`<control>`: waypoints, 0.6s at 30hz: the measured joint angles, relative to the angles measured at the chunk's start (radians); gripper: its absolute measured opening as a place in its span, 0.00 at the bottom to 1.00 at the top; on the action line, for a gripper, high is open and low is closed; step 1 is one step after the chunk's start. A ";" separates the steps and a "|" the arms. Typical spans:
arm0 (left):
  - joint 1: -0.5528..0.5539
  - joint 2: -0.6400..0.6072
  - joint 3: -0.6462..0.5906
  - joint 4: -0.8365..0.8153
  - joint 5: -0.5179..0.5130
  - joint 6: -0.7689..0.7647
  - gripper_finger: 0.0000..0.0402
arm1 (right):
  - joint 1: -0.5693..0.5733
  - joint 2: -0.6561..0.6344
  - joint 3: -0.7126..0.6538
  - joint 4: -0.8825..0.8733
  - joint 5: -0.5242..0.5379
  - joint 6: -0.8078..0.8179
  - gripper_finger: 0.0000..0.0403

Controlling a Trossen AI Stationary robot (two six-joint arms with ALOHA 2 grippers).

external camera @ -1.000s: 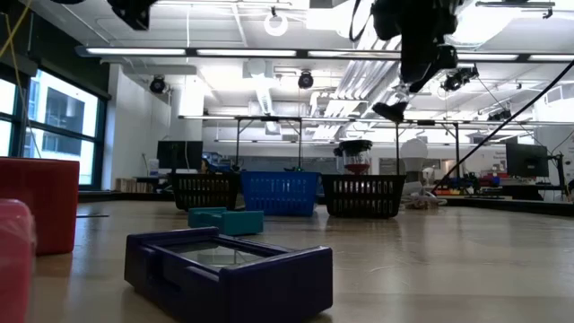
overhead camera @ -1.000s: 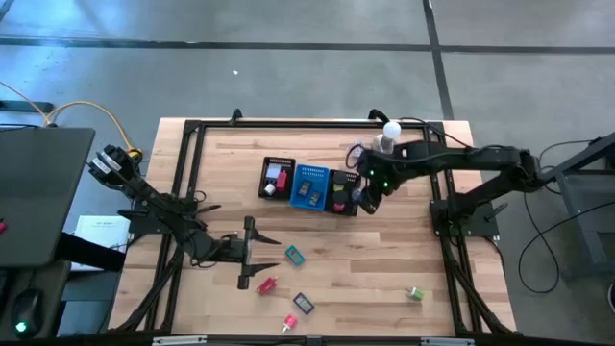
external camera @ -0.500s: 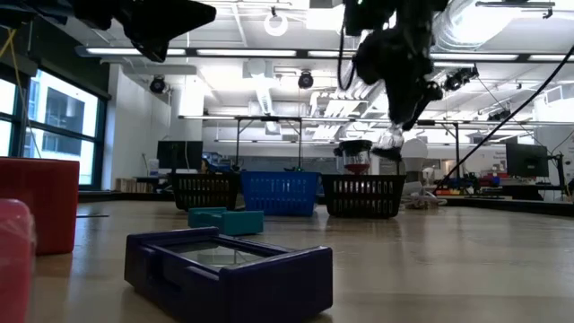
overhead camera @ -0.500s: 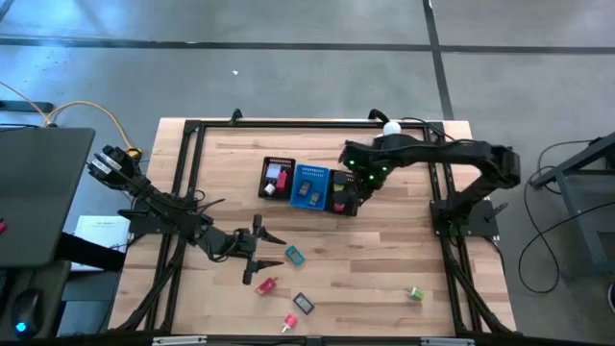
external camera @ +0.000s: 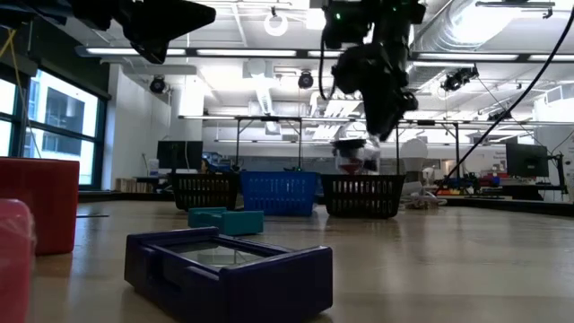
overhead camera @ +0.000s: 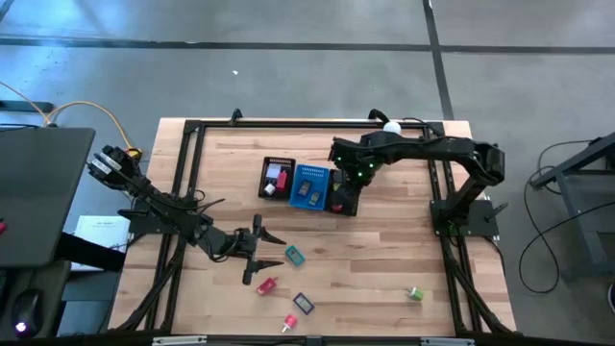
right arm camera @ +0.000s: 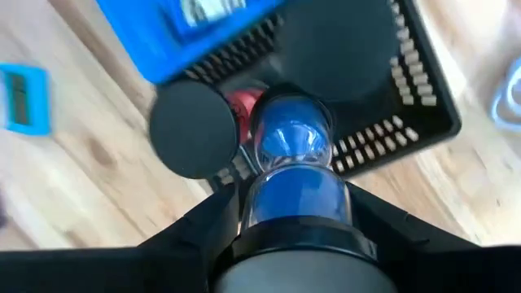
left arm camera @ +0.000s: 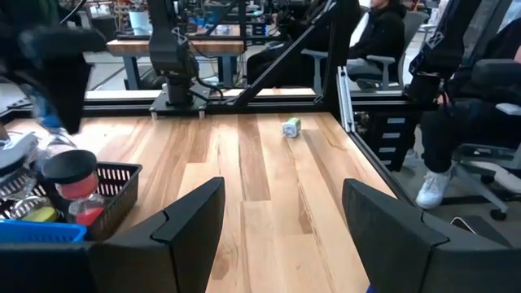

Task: Pick & Place Office items
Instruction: Put the blue hour glass into the right black bin

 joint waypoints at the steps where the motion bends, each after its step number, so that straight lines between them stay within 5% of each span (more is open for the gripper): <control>1: 0.000 0.000 0.000 0.000 0.000 0.000 0.60 | 0.000 0.005 0.017 -0.002 0.010 -0.001 0.45; 18: -0.027 0.000 0.000 -0.016 0.015 -0.022 0.60 | 0.001 0.043 0.078 -0.082 0.022 0.011 0.45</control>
